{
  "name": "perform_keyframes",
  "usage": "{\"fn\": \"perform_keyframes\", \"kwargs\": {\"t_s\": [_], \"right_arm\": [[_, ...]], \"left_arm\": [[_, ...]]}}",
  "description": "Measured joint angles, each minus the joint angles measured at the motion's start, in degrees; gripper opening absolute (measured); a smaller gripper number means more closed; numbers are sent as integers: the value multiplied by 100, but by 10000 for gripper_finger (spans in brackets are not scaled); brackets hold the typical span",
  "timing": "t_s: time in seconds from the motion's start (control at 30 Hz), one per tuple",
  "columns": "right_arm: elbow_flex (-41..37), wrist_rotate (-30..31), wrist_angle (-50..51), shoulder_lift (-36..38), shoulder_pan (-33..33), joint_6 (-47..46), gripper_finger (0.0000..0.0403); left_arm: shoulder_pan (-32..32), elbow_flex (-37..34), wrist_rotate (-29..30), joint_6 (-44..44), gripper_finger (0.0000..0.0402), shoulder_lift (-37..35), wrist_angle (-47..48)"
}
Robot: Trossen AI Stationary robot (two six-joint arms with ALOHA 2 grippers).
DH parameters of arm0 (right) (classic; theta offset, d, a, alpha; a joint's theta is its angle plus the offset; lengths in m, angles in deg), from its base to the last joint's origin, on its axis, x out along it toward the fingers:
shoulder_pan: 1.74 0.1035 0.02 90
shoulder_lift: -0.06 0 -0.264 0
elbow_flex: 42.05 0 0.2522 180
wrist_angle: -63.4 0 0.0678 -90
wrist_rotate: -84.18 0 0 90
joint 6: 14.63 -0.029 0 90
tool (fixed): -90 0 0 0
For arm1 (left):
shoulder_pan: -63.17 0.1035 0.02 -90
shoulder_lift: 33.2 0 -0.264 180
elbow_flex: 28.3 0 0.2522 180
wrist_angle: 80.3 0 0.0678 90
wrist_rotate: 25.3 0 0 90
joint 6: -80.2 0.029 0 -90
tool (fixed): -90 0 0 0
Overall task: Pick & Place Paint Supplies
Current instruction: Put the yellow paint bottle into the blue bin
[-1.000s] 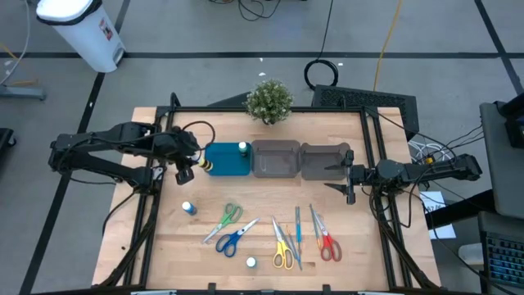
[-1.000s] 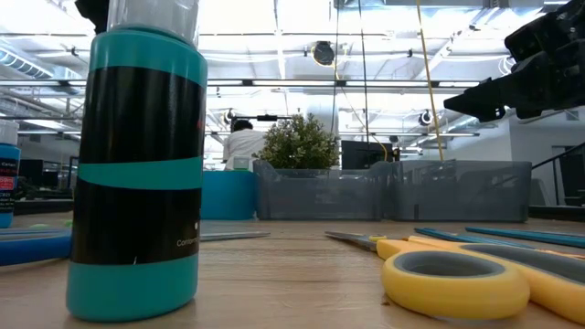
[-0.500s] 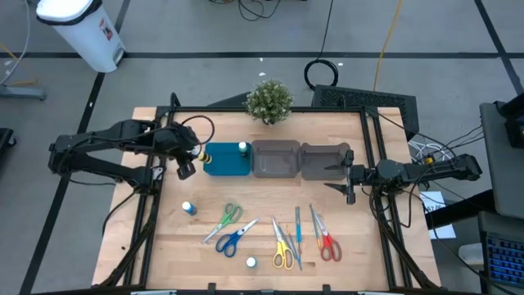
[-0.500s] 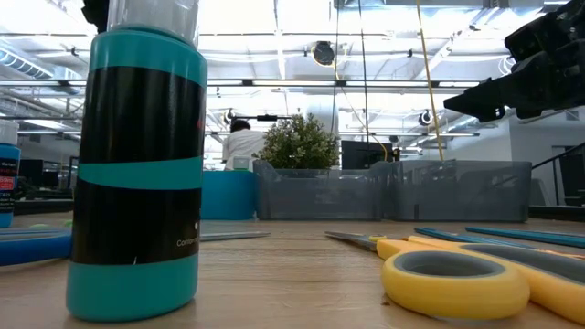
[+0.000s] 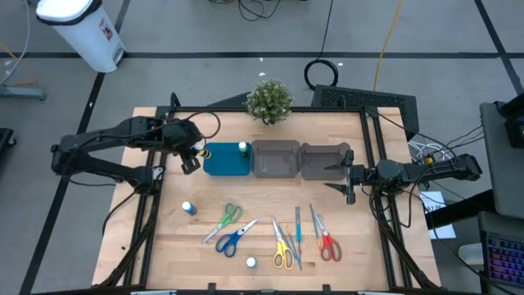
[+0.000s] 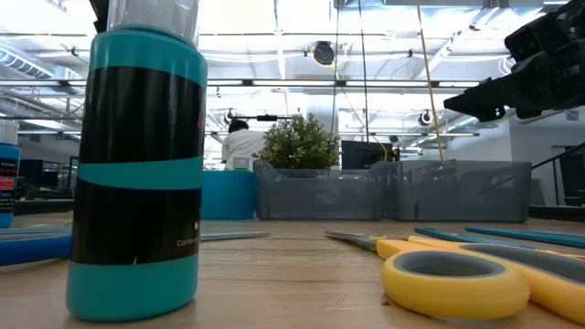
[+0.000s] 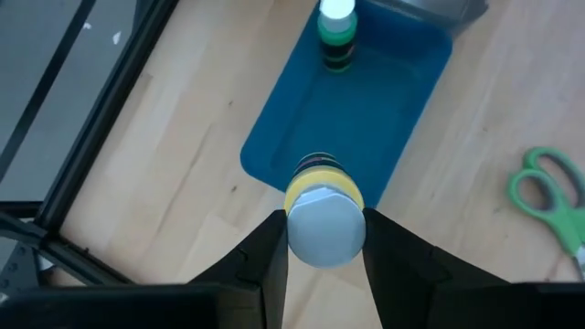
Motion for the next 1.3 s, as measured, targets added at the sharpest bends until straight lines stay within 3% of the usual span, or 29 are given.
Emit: {"fn": "perform_keyframes", "kwargs": {"t_s": [0.4, 0.57, 0.73, 1.13, 1.3], "right_arm": [[0, -2, -1, -4, 1, 0, 251], [0, -2, 0, -4, 1, 0, 251], [0, -1, -1, -4, 1, 1, 251], [0, 0, 0, -4, 1, 0, 251], [0, -2, 0, -4, 1, 0, 251]], "left_arm": [[302, 3, -31, 252, 124, 415, -132], [407, 2, -134, 354, 143, 486, -174], [487, 2, -220, 467, 124, 524, -308], [738, 2, -305, 710, 136, 516, -442], [775, 2, -308, 808, 124, 517, -679]]}}
